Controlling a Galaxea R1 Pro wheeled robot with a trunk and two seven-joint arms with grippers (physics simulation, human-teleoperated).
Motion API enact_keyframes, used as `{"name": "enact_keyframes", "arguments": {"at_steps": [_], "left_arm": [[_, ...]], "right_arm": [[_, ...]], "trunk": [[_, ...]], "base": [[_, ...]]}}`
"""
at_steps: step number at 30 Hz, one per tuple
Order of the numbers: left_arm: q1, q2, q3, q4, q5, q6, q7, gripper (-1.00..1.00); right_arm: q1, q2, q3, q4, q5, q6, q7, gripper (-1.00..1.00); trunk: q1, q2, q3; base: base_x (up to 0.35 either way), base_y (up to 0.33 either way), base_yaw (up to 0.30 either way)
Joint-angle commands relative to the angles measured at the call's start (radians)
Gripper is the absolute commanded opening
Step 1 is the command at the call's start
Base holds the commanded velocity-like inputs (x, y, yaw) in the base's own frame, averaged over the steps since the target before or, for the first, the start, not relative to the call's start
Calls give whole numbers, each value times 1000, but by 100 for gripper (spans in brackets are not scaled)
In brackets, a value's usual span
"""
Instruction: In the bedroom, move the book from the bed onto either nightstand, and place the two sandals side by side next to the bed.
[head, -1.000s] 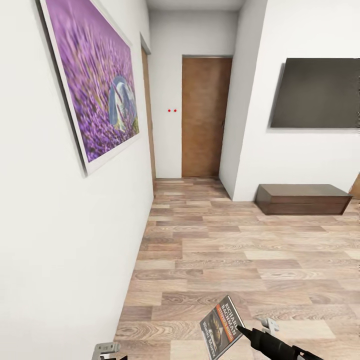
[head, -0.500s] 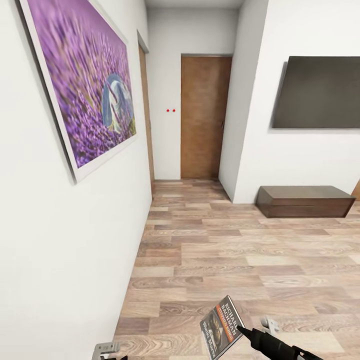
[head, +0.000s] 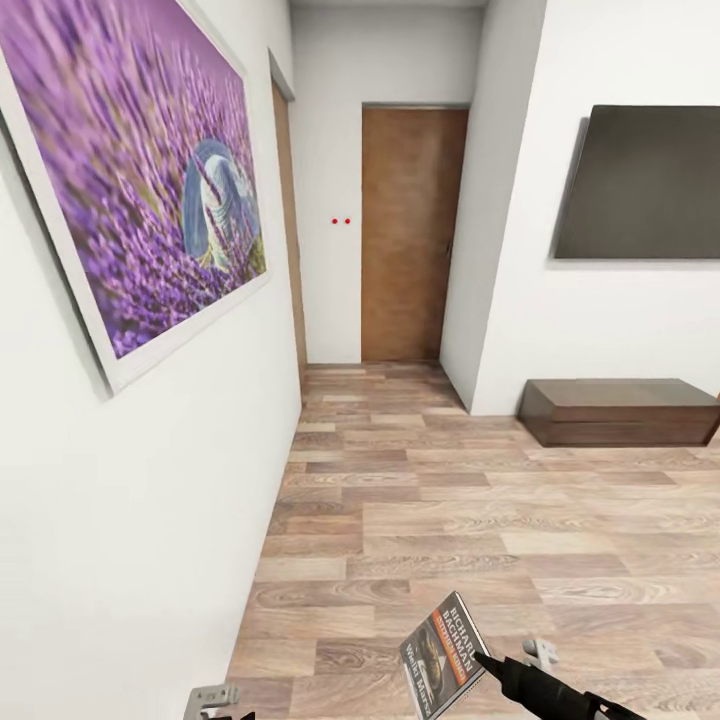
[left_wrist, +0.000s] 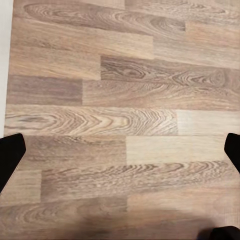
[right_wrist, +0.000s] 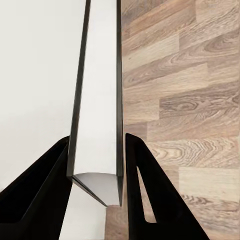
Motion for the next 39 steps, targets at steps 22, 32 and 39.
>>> {"name": "enact_keyframes", "arguments": {"at_steps": [22,32,39], "left_arm": [[-1,-1,-10,1,9,-3,-3,100],[-1,-1,-10,1,8,-3,-3,100],[-1,-1,-10,1,8,-3,-3,100]], "right_arm": [[-2,0,-4,3,-4,-3,3,-100],[-2,0,-4,3,-4,-3,3,-100],[-2,0,-4,3,-4,-3,3,-100]], "trunk": [[1,-1,-4],[1,-1,-6],[1,-1,-6]], "base": [[172,0,-76],[261,0,-77],[317,0,-1]]}}
